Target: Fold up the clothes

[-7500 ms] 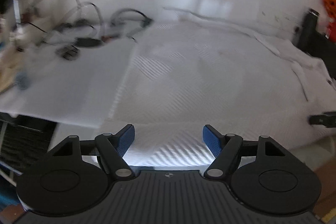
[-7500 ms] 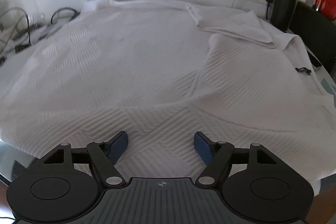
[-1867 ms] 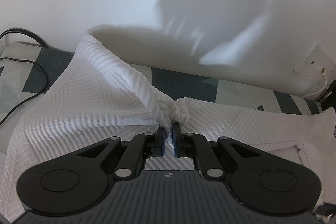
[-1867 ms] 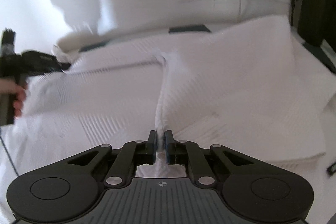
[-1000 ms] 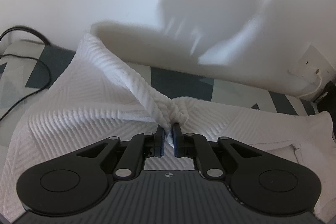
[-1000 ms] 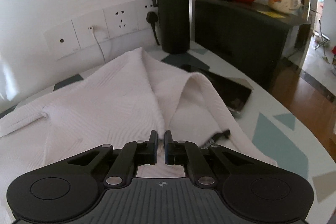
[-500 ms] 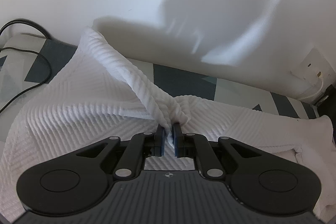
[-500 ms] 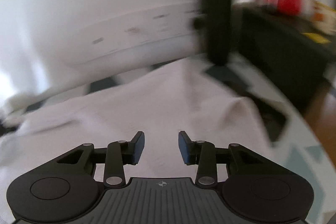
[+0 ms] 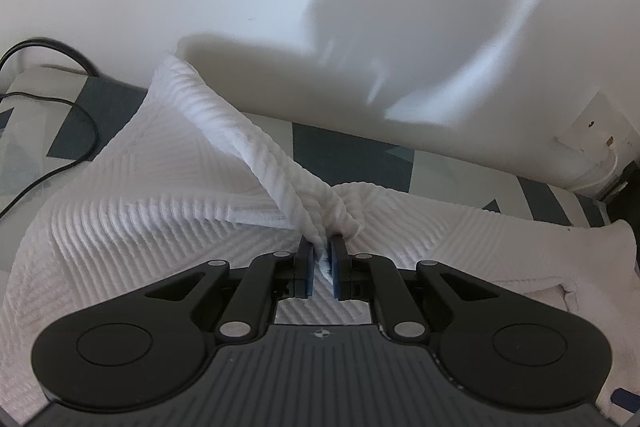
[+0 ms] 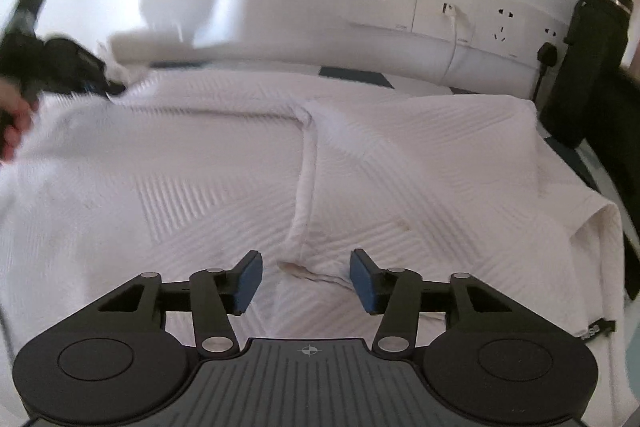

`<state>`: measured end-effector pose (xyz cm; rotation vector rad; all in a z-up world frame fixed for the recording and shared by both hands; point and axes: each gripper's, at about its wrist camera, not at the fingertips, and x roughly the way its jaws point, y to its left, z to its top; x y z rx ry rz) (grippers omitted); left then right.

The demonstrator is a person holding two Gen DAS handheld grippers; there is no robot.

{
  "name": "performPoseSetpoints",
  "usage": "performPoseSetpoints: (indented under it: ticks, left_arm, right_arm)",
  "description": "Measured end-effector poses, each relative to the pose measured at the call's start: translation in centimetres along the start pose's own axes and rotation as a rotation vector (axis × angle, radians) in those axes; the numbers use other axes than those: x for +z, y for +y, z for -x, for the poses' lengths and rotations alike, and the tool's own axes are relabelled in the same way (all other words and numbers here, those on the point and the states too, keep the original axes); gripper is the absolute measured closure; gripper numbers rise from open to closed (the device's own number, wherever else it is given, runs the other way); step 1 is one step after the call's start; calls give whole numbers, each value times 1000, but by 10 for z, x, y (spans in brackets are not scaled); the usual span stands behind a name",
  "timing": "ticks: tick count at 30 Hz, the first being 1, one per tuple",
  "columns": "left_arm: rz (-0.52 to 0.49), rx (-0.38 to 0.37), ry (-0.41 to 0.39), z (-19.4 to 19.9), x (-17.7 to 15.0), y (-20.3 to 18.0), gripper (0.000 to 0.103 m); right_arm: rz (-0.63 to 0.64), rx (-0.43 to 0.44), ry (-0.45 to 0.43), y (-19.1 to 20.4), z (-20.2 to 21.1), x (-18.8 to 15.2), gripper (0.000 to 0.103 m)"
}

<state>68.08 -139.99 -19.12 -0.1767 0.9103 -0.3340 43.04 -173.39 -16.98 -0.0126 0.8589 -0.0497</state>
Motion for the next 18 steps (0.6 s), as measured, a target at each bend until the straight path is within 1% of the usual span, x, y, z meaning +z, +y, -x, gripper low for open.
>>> performPoseSetpoints:
  ticks: [2,3,7,10,17,18]
  left_arm:
    - [-11,2,4,0,1,0,93]
    - [-15,3,7,1,1,0,93]
    - [-17,2,12,0,2,0,92]
    - [-20,3,13,0,3,0,93]
    - [-25,-1,18,-2,4,-1,92]
    - [-25,-2,17,-2,3,-1,92]
  right_arm:
    - [-42,24,-13,-6,3,0,89]
    - [-65,40,-20,-9,5,0,93]
    - [-44,55,-44,-14,15,4,95]
    - [-13,50,-57,-12,23,6,94]
    - [-78,63,-40,-24,16,16,94]
    - [-88,65,-37,-26,15,17,92]
